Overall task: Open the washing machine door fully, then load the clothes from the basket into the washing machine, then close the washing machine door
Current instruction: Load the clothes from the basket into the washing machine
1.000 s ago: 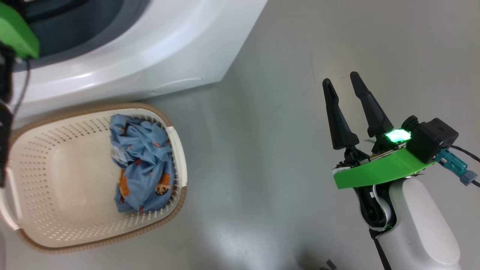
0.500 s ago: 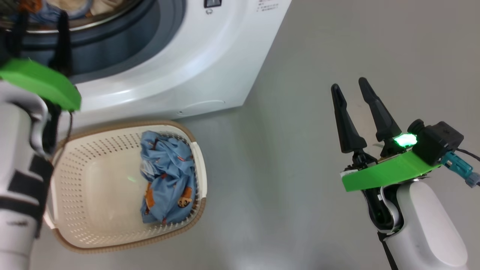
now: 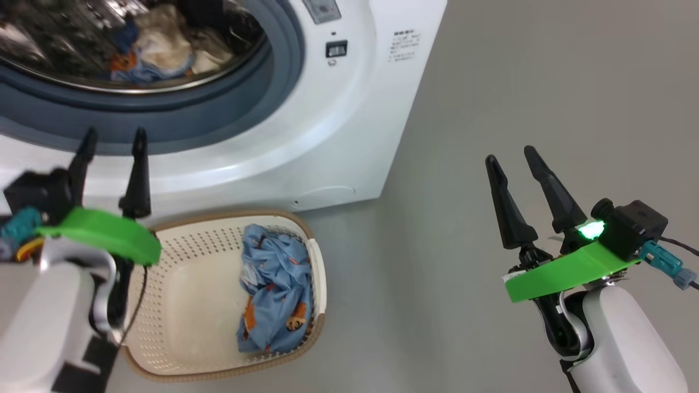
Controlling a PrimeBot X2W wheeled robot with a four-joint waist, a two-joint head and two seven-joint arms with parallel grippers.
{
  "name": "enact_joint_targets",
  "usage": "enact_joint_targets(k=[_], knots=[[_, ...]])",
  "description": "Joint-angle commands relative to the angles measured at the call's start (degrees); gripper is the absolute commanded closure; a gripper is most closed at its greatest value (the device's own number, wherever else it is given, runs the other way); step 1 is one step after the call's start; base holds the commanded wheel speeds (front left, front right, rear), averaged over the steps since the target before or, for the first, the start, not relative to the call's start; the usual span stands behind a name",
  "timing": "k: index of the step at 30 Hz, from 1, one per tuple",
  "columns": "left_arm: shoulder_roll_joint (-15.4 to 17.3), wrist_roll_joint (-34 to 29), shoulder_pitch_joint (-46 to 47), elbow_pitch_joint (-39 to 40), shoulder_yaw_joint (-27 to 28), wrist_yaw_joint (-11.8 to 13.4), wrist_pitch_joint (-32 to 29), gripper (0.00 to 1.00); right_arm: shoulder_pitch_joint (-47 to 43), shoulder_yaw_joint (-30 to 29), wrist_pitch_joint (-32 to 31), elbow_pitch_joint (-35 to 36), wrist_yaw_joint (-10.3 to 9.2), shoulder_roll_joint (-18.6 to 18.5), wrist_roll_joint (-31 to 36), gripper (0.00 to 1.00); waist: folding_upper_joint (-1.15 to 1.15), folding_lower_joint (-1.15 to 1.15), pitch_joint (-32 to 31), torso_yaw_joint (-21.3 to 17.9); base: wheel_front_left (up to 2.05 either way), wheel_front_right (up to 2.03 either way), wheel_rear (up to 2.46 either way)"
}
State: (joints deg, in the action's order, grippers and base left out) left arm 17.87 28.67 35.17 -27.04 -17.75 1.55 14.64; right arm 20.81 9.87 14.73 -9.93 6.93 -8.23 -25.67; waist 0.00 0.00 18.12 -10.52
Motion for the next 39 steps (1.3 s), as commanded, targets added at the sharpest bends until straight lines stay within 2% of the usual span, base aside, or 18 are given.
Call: enact_joint_targets(k=[1,9,19,26,39], knots=[[1.97,0.21,-1.64,3.07,2.53,0.74,0.35,0.0,-1.12,1.22,0.27,1.19,0.56,-0.44,-0.69,0.0,0.0,0.0,-2.73,1.85,0.0,0.0,0.0],[0.15,-0.1,-12.7,12.56,5.28,2.73,0.36,0.0,-2.99,1.35,0.27,0.68,0.56,-1.41,-1.34,0.0,0.0,0.0,-6.66,3.61,0.0,0.0,0.0],[-1.82,-2.2,-22.77,19.83,7.82,2.87,0.36,0.0,-5.21,1.59,0.27,0.43,0.56,-2.83,-1.91,0.0,0.0,0.0,-9.67,5.02,0.0,0.0,0.0],[-3.8,-3.94,-26.26,23.46,10.12,2.83,0.36,0.0,-6.12,1.39,0.27,0.34,0.56,-3.72,-1.96,0.0,0.0,0.0,-10.63,5.52,0.0,0.0,0.0],[-6.02,-6.1,-27.81,24.57,11.51,1.85,0.36,0.0,-6.31,1.76,0.27,0.17,0.56,-4.44,-1.81,0.0,0.0,0.0,-11.28,5.43,0.0,0.0,0.0]])
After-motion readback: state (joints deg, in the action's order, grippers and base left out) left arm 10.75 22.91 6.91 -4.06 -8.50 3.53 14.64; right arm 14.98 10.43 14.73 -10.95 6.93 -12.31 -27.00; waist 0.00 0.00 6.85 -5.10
